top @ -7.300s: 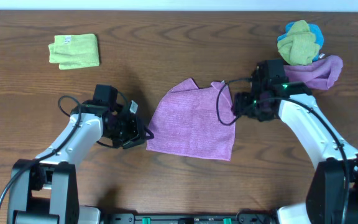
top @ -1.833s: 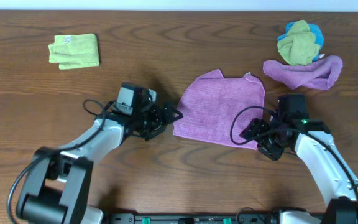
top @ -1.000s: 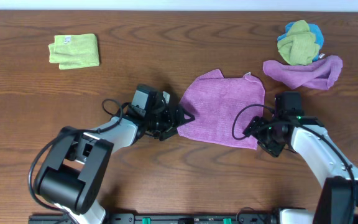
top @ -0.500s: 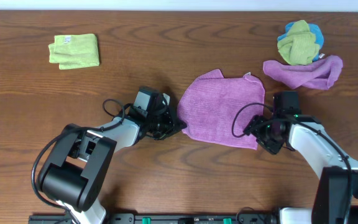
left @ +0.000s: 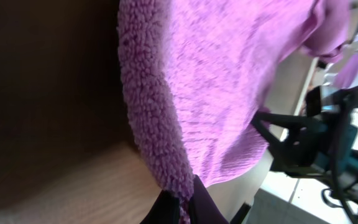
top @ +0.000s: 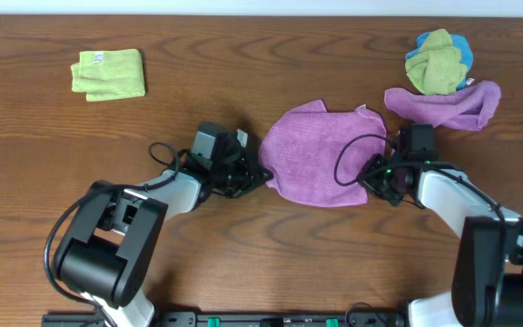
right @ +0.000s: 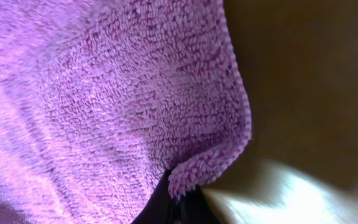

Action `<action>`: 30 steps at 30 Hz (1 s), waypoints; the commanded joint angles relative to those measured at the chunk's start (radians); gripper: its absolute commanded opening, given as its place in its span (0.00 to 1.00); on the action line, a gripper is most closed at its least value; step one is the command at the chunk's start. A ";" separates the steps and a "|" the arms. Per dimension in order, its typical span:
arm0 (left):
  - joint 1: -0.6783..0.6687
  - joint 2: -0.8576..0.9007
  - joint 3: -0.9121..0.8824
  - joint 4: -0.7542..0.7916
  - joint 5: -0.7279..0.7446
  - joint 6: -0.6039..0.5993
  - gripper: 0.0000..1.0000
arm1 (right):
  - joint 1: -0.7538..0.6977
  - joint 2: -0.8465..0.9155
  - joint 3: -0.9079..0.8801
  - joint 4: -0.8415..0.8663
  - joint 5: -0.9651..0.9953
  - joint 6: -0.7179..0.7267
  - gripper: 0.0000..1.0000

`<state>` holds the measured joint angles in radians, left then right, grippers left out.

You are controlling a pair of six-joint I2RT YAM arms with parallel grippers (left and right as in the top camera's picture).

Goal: Fold the cloth
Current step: 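Lift the near edge with both grippers and fold it toward the far edge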

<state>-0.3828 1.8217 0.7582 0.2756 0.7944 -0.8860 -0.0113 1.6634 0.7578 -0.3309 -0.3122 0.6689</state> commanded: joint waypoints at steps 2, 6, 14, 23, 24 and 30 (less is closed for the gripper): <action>0.052 0.010 0.003 0.048 0.046 0.006 0.06 | 0.002 0.036 0.009 0.082 -0.082 0.021 0.01; 0.084 0.010 0.041 0.051 0.026 -0.001 0.06 | 0.013 0.037 0.123 0.115 -0.078 0.032 0.01; 0.108 0.010 0.250 -0.073 -0.132 0.030 0.06 | 0.031 0.058 0.379 0.114 -0.013 0.034 0.01; 0.156 0.011 0.524 -0.211 -0.297 0.122 0.06 | 0.040 0.236 0.619 0.111 -0.030 0.042 0.01; 0.163 0.011 0.540 -0.217 -0.309 0.130 0.06 | 0.040 0.252 0.643 0.111 -0.037 0.042 0.01; 0.214 0.034 0.613 -0.223 -0.338 0.148 0.06 | 0.050 0.332 0.791 0.111 -0.035 0.053 0.01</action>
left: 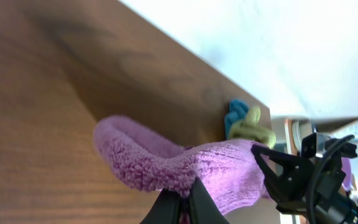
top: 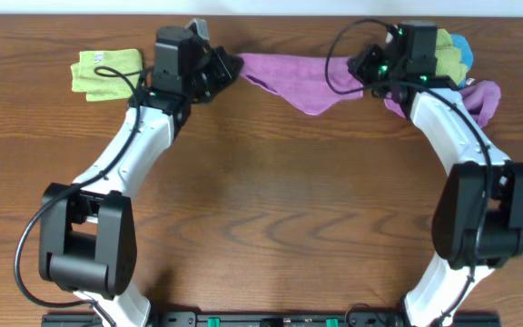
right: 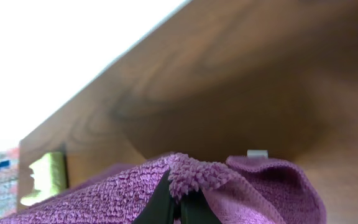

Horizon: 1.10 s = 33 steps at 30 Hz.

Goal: Fold the cloth
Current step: 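Lift the near edge with both grippers and fold it toward the far edge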

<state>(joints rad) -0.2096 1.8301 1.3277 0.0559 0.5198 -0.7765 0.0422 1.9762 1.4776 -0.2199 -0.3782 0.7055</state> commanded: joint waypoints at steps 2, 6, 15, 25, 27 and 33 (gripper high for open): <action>0.052 0.042 0.066 -0.003 -0.063 0.040 0.06 | 0.001 0.035 0.113 0.003 0.031 0.016 0.01; 0.065 0.069 0.134 0.000 -0.063 0.049 0.06 | 0.003 0.064 0.195 0.007 0.032 0.016 0.01; 0.079 0.082 0.281 -0.056 -0.082 0.121 0.06 | 0.003 0.074 0.238 0.008 0.037 0.016 0.01; 0.089 0.082 0.307 -0.156 -0.058 0.198 0.06 | 0.002 0.074 0.245 0.009 0.030 0.011 0.01; 0.097 0.082 0.308 -0.145 -0.063 0.202 0.06 | 0.001 0.074 0.253 0.013 0.031 0.011 0.01; 0.107 0.108 0.308 -0.130 -0.084 0.217 0.06 | -0.003 0.074 0.260 0.037 0.077 0.011 0.01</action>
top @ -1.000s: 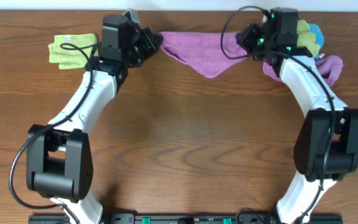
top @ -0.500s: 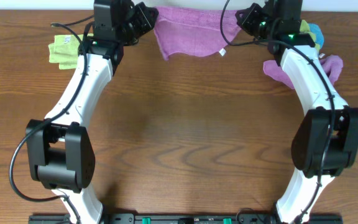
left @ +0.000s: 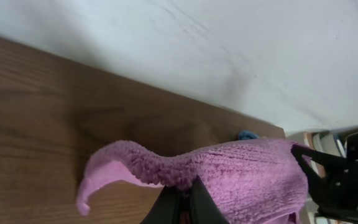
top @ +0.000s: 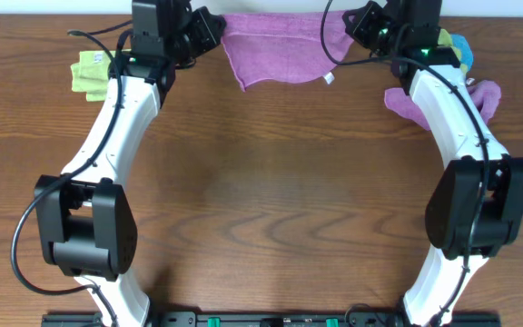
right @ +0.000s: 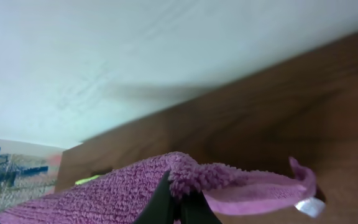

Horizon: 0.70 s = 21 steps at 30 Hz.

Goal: Fold the cloth
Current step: 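Lift the near edge with both grippers and fold it toward the far edge, then pull the folded cloth back toward the front with both grippers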

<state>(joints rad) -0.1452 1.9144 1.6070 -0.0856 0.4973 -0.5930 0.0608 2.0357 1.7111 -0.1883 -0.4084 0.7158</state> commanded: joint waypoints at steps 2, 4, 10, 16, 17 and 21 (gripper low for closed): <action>0.042 0.048 0.029 0.037 -0.057 0.032 0.06 | -0.021 0.014 0.027 0.007 0.124 0.000 0.01; 0.042 0.080 0.035 0.058 -0.044 0.023 0.06 | -0.023 0.014 0.027 0.010 0.125 -0.015 0.01; 0.042 0.116 0.078 0.053 0.043 0.037 0.06 | -0.031 0.014 0.029 -0.044 0.077 -0.045 0.01; 0.048 0.113 0.193 -0.156 0.108 0.155 0.06 | -0.034 -0.032 0.030 -0.180 0.060 -0.095 0.01; 0.048 0.110 0.205 -0.191 0.111 0.173 0.06 | -0.034 -0.043 0.030 -0.210 0.060 -0.109 0.01; 0.047 0.072 0.220 -0.338 0.132 0.233 0.06 | -0.034 -0.099 0.030 -0.349 0.061 -0.176 0.01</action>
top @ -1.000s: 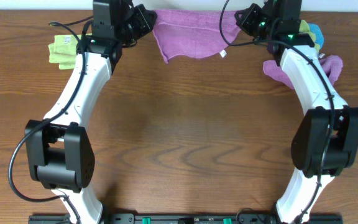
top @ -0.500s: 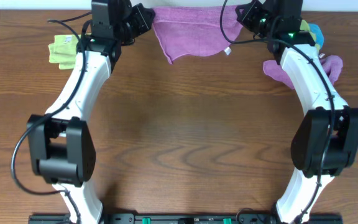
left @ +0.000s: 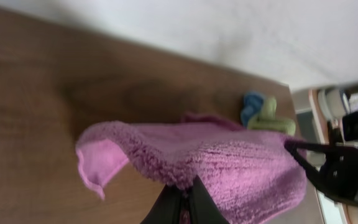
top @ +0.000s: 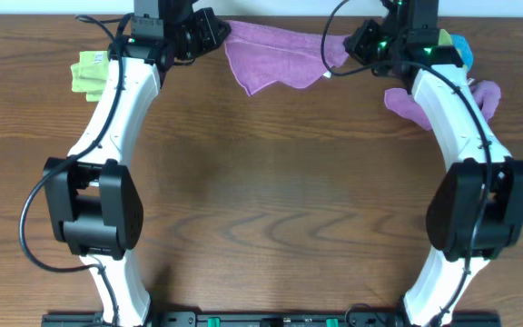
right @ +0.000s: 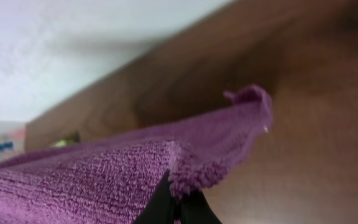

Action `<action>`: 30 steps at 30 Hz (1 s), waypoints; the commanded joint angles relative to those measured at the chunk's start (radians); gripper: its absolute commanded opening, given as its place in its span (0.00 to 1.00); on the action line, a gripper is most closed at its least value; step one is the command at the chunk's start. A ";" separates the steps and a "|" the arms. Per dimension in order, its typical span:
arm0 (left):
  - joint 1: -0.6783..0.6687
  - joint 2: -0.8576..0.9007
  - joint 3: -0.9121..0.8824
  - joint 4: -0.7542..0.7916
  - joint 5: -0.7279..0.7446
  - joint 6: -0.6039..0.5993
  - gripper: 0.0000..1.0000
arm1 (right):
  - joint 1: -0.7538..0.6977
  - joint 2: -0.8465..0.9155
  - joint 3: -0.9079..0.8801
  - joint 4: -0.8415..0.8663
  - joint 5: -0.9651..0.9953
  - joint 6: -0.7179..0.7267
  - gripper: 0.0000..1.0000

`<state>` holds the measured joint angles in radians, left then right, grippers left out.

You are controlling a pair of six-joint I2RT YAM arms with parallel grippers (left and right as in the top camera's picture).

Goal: Fold the cloth
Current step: 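Pull the folded cloth back toward the front with both grippers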

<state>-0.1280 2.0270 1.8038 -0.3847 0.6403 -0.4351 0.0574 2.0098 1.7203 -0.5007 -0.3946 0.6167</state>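
Observation:
A purple cloth (top: 280,54) hangs stretched between my two grippers at the far edge of the table, sagging in the middle. My left gripper (top: 218,30) is shut on its left corner, and the left wrist view shows the fleecy cloth (left: 229,168) bunched at the left gripper (left: 185,198). On the other side my right gripper (top: 357,41) is shut on the right corner; the cloth (right: 92,174) folds over the right gripper (right: 184,202) in the right wrist view.
A folded green cloth (top: 89,71) lies at the far left. At the far right sit a green and blue bundle (top: 450,45) and another purple cloth (top: 443,100). The table's far edge (top: 271,16) runs just behind the held cloth.
The held cloth has come lower, its bottom edge now sagging nearer the table surface. Both grippers stay shut on its corners at the far edge, the right one slightly lower.
Both grippers were shut on the near corners of the purple cloth lying mid-table. Then the cloth was at the back of the table, slung between them. Then it hung spread wide at the far edge, and now it hangs lower there.

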 commanded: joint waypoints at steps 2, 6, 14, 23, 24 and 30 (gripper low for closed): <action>0.028 -0.058 0.023 -0.124 -0.009 0.100 0.06 | -0.031 -0.090 0.021 -0.105 0.047 -0.092 0.01; 0.022 -0.065 0.023 -0.253 0.031 0.161 0.06 | -0.030 -0.103 0.021 -0.243 0.051 -0.137 0.01; -0.003 -0.066 0.023 -0.514 0.034 0.282 0.06 | -0.030 -0.103 0.020 -0.468 0.055 -0.255 0.01; -0.017 -0.066 0.023 -0.750 0.034 0.376 0.06 | -0.025 -0.102 0.018 -0.614 0.054 -0.360 0.01; -0.017 -0.066 0.023 -0.767 0.033 0.386 0.06 | -0.023 -0.103 0.016 -0.628 0.054 -0.365 0.01; -0.017 -0.066 0.023 -0.851 0.030 0.414 0.06 | -0.014 -0.116 -0.016 -0.681 0.038 -0.391 0.01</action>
<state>-0.1593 1.9873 1.8099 -1.2125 0.7223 -0.0624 0.0563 1.9160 1.7226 -1.1732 -0.4088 0.2729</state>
